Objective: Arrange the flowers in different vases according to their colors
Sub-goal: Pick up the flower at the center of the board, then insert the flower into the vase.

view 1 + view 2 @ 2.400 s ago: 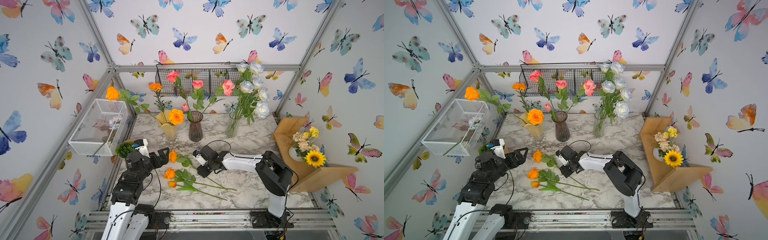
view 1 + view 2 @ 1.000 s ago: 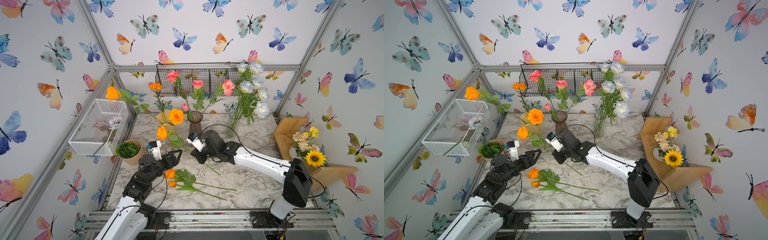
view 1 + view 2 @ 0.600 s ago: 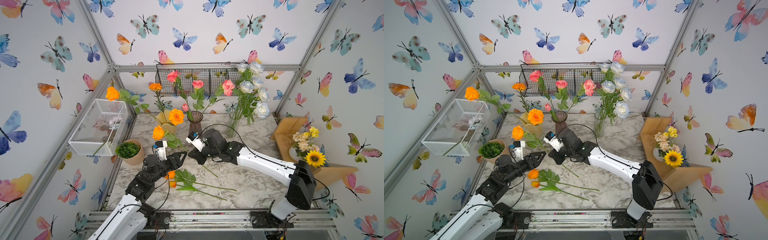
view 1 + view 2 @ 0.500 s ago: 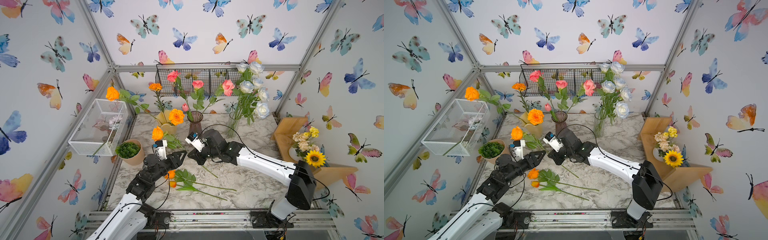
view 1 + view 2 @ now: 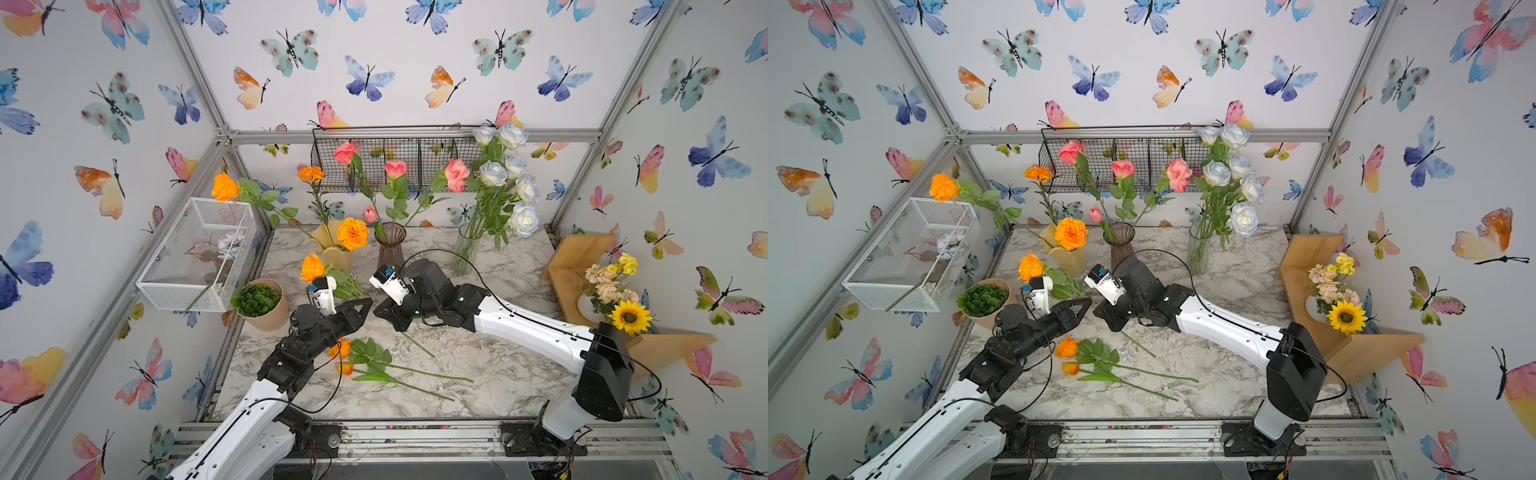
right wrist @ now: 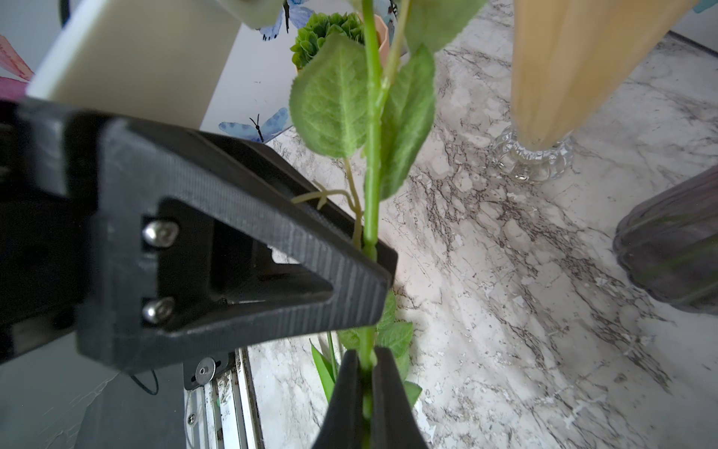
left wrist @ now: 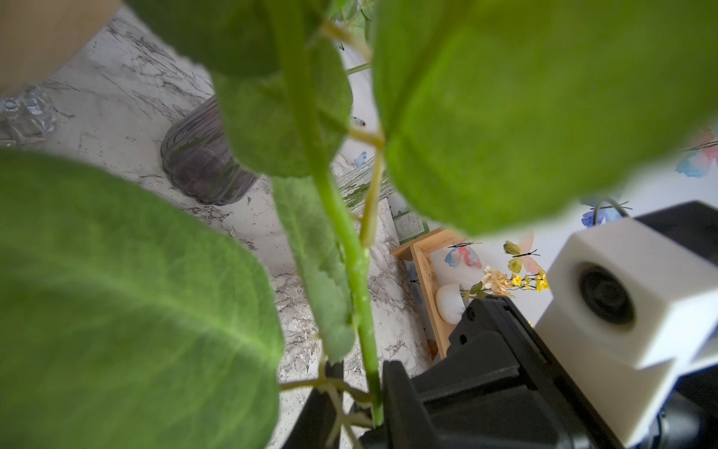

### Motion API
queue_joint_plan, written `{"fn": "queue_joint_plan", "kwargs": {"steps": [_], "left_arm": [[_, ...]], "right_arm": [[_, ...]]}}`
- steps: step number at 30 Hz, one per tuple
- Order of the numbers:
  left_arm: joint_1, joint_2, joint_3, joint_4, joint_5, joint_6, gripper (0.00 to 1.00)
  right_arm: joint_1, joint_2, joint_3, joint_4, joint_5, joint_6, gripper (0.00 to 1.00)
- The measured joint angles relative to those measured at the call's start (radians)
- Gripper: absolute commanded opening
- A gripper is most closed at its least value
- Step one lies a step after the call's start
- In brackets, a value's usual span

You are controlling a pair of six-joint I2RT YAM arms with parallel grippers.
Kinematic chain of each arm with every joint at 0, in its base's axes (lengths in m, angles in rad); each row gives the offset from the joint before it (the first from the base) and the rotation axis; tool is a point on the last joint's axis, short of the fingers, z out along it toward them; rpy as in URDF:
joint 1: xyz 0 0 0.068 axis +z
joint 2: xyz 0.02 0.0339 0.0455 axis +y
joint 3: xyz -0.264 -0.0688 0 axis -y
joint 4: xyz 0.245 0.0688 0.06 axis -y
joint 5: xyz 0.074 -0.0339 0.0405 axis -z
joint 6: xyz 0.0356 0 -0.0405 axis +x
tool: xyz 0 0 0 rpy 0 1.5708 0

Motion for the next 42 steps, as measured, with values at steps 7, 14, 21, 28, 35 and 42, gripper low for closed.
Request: {"fn": "queue_joint_plan", "kwargs": {"steps": [7,14,21,28,35,42], "left_arm": [[0.000,0.000,0.000,0.026,0.001,-0.015,0.15],[0.000,0.000,0.000,0.037,0.002,-0.020,0.03],[-0.004,-0.004,0.016,0.010,0.003,-0.005,0.00],[-0.004,-0.014,0.175,-0.204,-0.115,0.113,0.00],[-0.004,-0.007,0.449,-0.436,-0.358,0.329,0.00],[0.021,0.129,0.760,-0.542,-0.564,0.558,0.00]], "right_arm": [[0.003,-0.008,0.000,0.006,0.000,0.000,0.02],[0.003,-0.009,-0.009,0.019,0.000,0.000,0.02],[0.003,-0.027,-0.019,0.023,0.003,0.009,0.50],[0.003,-0.087,-0.033,0.023,0.052,0.013,0.97],[0.003,-0.177,-0.041,0.022,0.192,0.008,0.99],[0.003,-0.273,-0.113,0.059,0.303,-0.010,0.98]]}}
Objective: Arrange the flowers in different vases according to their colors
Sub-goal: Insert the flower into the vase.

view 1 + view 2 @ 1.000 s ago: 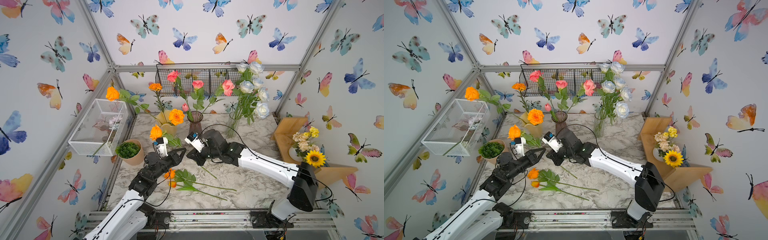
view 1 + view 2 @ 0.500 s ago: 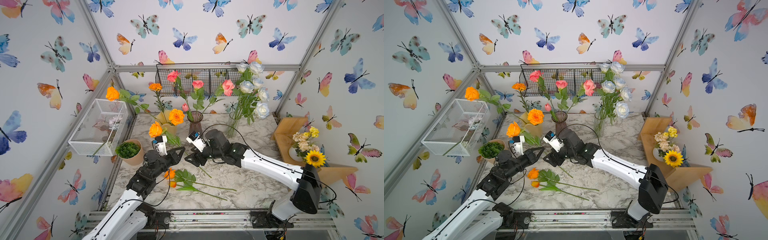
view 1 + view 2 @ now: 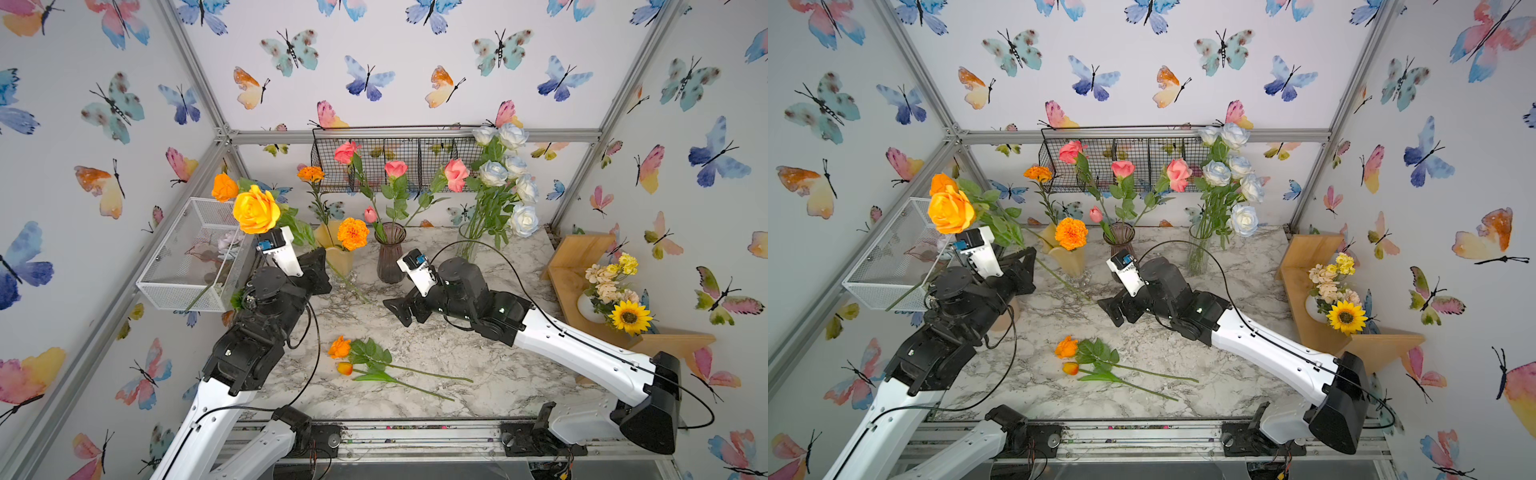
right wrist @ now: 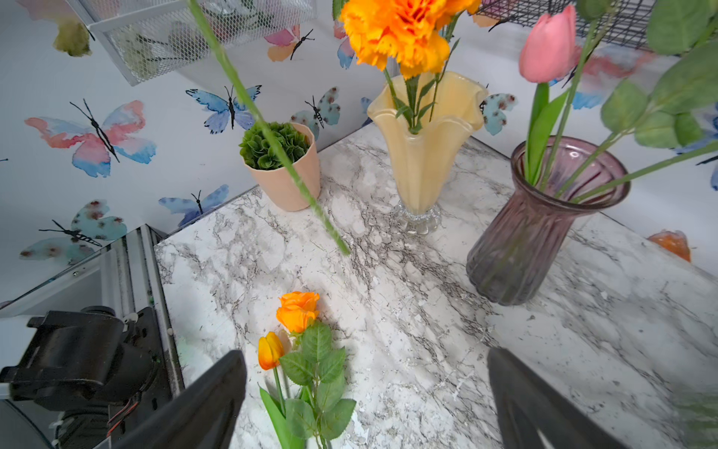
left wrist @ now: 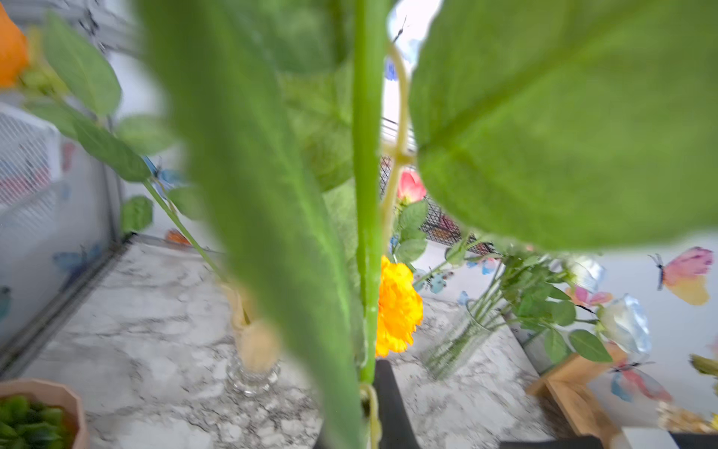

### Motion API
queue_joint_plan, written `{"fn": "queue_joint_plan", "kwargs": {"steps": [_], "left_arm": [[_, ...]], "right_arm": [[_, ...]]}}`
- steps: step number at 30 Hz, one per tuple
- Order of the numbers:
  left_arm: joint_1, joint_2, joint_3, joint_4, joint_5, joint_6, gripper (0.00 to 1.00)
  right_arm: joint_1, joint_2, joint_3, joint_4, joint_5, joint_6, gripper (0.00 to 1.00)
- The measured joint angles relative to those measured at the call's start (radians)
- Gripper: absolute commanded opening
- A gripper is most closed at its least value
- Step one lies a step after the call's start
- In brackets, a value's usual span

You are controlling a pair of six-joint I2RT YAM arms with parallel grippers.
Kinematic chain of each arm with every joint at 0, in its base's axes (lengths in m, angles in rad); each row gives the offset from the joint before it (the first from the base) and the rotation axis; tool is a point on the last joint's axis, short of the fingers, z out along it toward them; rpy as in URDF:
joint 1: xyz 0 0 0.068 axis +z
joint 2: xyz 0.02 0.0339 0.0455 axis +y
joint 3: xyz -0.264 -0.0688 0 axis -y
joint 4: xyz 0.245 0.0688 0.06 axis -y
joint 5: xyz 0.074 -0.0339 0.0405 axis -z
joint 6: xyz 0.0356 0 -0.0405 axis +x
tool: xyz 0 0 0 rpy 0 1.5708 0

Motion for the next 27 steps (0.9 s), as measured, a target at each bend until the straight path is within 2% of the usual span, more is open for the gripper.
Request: {"fn": "queue_joint_plan", "kwargs": {"steps": [2,7,11,15,20,27], "left_arm": [[0.025,0.037,0.069,-0.010,-0.026,0.050,0.00],[0.155,0.142,0.216,-0.043,-0.036,0.138,0.00],[0.276,0.231,0.334,-0.043,0.003,0.159,0.00],[0.346,0.329,0.436,-0.023,0.070,0.150,0.00],[0.385,0.441,0.475,0.053,0.174,0.107,0.00],[0.387,0.566,0.467,0.124,0.277,0.061,0.00]], "right_arm": [[0.000,-0.006,0.000,0.003,0.016,-0.007,0.98],[0.000,-0.011,-0.002,0.008,0.041,-0.019,0.98],[0.000,-0.011,-0.004,0.009,0.054,-0.026,0.98],[0.000,-0.011,-0.004,0.010,0.061,-0.028,0.99],[0.000,-0.011,-0.004,0.012,0.071,-0.028,0.99],[0.000,-0.011,-0.004,0.012,0.098,-0.029,0.98]]}}
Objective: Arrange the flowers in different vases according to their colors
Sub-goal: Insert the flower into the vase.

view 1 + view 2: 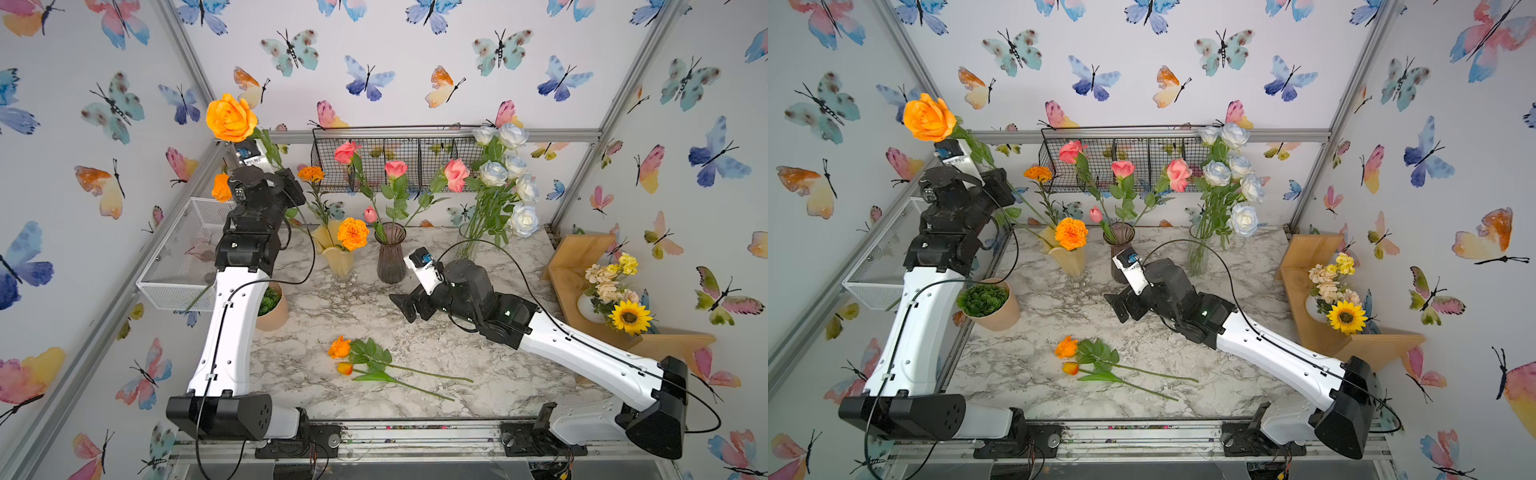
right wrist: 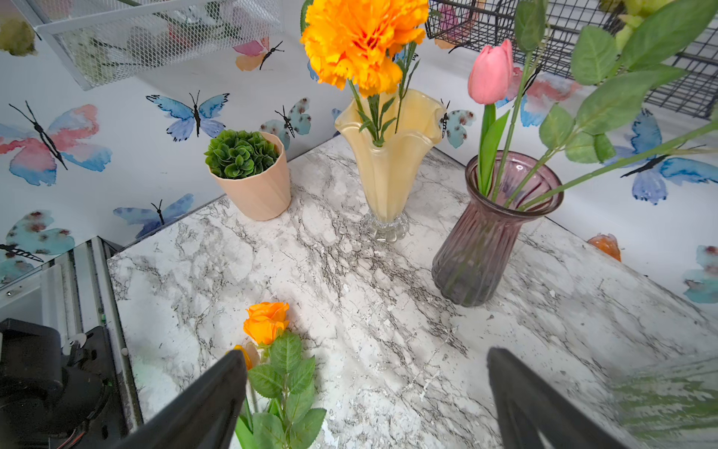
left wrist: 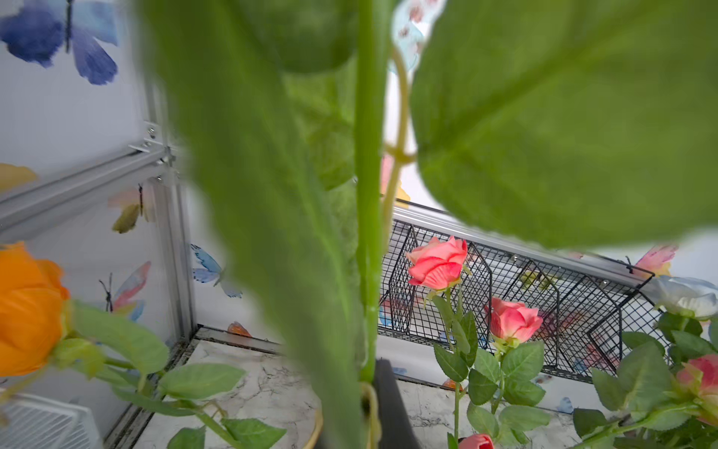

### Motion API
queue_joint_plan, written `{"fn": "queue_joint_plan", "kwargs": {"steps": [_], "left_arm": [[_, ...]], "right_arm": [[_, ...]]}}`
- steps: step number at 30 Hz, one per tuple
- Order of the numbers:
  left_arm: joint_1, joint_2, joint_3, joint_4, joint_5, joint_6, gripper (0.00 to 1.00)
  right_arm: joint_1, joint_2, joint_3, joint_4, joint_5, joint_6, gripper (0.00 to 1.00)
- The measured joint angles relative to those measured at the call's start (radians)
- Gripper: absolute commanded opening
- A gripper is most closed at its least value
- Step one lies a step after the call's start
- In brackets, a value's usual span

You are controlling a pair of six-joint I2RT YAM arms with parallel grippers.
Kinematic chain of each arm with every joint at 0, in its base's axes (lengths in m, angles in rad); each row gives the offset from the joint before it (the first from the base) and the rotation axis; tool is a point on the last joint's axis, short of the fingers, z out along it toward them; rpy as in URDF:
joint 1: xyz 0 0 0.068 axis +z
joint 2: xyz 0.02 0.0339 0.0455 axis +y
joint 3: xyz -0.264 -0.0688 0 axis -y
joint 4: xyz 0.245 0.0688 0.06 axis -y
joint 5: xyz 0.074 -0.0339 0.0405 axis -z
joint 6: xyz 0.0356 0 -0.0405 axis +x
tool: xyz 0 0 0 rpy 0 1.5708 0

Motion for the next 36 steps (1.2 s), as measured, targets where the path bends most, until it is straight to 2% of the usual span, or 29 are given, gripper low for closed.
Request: {"fn": "queue_joint_plan", "kwargs": {"steps": [5,16,17,19,22,36], "left_arm": [[0.000,0.028,-0.069,0.042,0.056,-0.005,0.00],[0.000,0.073,-0.232,0.144,0.106,-0.004,0.00],[0.000,0.080,-0.237,0.150,0.113,-0.004,0.04],[0.000,0.091,-0.243,0.155,0.123,-0.003,0.20],[0.000,0.100,-0.249,0.161,0.139,-0.009,0.99],[0.000,0.064,-0.264,0.179,0.166,-0.067,0.99]], "right_arm": [[0.000,0.000,0.000,0.000,0.011,-0.004,0.99],[0.000,0.001,0.000,0.000,0.016,-0.004,0.99],[0.000,0.002,0.000,0.000,0.017,-0.004,0.99],[0.000,0.002,0.000,0.000,0.018,-0.004,0.99],[0.000,0.002,0.000,0.000,0.019,-0.005,0.99],[0.000,0.007,0.006,-0.002,0.026,-0.007,0.99]]}}
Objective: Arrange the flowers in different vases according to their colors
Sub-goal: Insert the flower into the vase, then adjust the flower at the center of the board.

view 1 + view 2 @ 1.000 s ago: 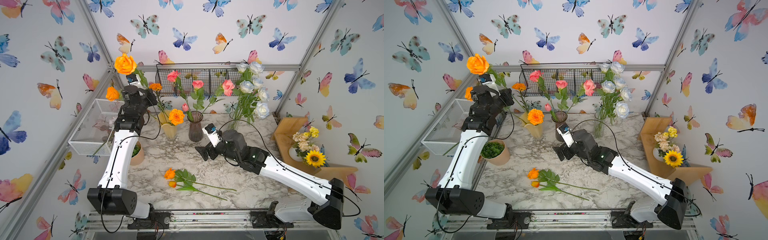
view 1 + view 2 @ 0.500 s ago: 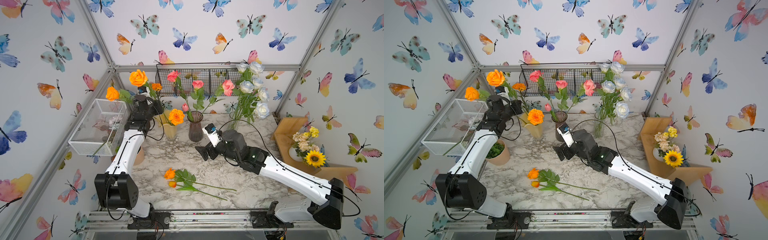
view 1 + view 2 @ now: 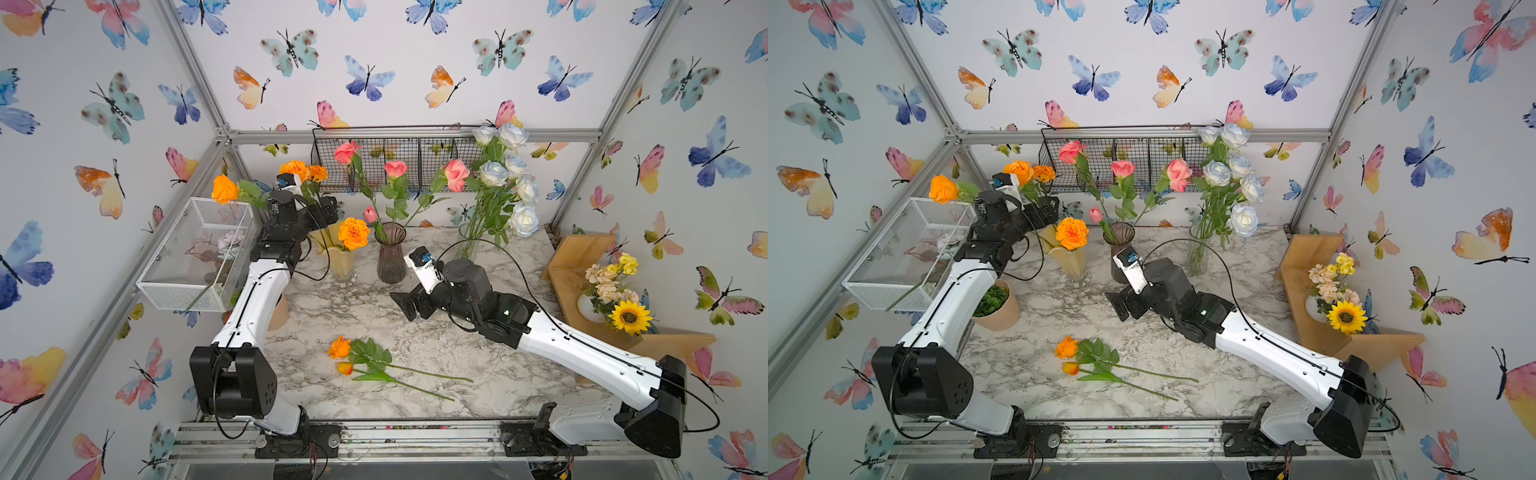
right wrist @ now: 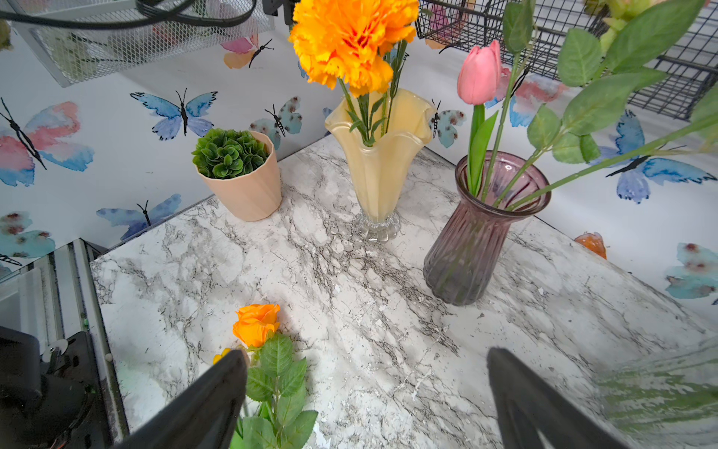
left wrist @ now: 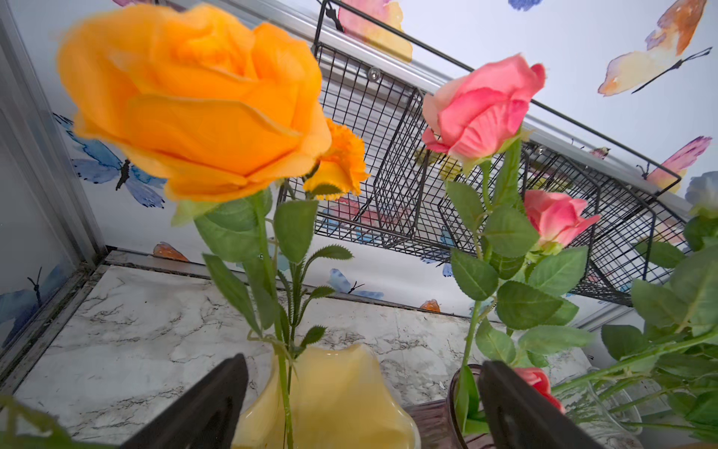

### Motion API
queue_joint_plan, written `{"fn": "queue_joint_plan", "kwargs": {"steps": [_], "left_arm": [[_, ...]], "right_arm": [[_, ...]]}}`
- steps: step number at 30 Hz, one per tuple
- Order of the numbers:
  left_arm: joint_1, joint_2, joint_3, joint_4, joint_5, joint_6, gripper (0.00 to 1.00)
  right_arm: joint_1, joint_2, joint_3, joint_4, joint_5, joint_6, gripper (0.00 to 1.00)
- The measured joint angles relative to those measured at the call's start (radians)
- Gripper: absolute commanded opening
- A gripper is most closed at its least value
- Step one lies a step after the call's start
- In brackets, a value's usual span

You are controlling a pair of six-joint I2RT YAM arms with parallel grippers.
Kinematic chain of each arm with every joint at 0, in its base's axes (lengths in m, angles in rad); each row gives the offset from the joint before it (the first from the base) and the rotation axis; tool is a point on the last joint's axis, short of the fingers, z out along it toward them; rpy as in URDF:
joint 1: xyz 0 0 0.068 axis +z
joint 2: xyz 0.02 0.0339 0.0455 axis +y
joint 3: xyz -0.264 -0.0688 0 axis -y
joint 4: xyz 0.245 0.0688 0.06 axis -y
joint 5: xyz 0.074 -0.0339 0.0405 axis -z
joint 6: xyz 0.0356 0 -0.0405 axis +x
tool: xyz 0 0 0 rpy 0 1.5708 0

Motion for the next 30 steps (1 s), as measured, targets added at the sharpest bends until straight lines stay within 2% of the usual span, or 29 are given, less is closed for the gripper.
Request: {"fn": "queue_joint_plan", "kwargs": {"steps": [10,22,30], "left_arm": [[-0.002,-0.164,-0.082,0.008,0.037,-0.060,0.99],[-0.002,-0.481,-0.298,-0.054,0.036,-0.074,0.99],[-0.002,-0.660,-0.407,-0.167,0.019,-0.051,0.99]], "right_arm": [[-0.003,0.007,0.010,-0.083,-0.005,0.011,0.98],[-0.003,0.122,-0.005,-0.270,-0.220,0.039,0.84],[0.002,0.262,-0.064,-0.378,-0.243,0.019,0.75]]}}
